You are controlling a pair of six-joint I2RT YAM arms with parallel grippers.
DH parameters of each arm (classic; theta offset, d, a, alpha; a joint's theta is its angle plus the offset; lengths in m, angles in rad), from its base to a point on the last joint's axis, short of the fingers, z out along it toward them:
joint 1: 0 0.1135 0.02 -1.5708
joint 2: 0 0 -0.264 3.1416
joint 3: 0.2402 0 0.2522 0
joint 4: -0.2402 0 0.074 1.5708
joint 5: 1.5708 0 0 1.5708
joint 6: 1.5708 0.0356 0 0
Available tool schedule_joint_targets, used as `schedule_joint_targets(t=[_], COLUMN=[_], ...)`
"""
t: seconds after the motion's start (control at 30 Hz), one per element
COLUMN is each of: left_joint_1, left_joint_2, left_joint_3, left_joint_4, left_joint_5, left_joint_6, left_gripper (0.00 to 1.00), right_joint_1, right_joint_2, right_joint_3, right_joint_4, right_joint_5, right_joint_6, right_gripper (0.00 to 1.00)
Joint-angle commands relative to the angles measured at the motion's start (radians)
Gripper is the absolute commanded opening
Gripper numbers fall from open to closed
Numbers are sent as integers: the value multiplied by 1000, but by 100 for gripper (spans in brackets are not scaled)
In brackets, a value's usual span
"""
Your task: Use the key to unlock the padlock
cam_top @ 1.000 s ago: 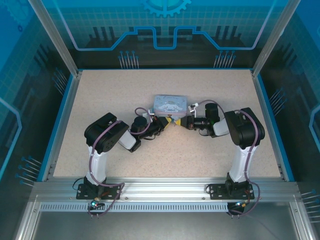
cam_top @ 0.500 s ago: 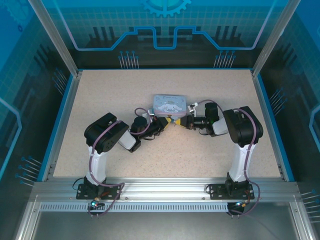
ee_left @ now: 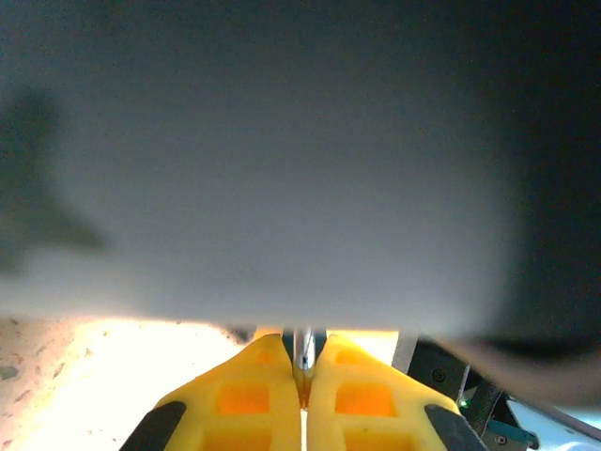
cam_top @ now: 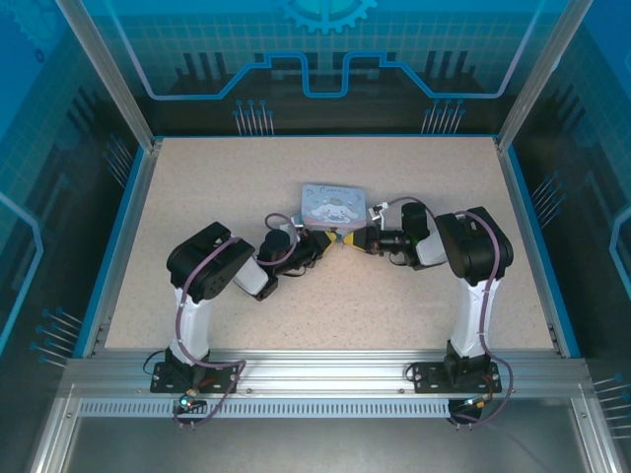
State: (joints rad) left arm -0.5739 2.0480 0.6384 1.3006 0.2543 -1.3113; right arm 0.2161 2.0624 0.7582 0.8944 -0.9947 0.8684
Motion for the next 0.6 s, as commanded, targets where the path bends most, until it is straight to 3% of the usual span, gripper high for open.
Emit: schedule_joint_targets(t=[0.0,0.23,0.57], left_joint_1=[-116,-113,-109], left_joint_2=[0,0,27], left_joint_3=[7,0,-9], left_joint_4=[99,98,98], left_joint_5=[263,198,159], left_joint_6=[-21,-44,-61], left_gripper=[0,0,0], right_joint_1=[10,5,-35], right_joint_2=[-24,-28,-84], right_joint_3=[9,-7,-77], right_joint_4=[95,99,144], right_joint_5=[141,132,126], right_joint_6=[-11,-9,5], right_gripper=[17,26,50])
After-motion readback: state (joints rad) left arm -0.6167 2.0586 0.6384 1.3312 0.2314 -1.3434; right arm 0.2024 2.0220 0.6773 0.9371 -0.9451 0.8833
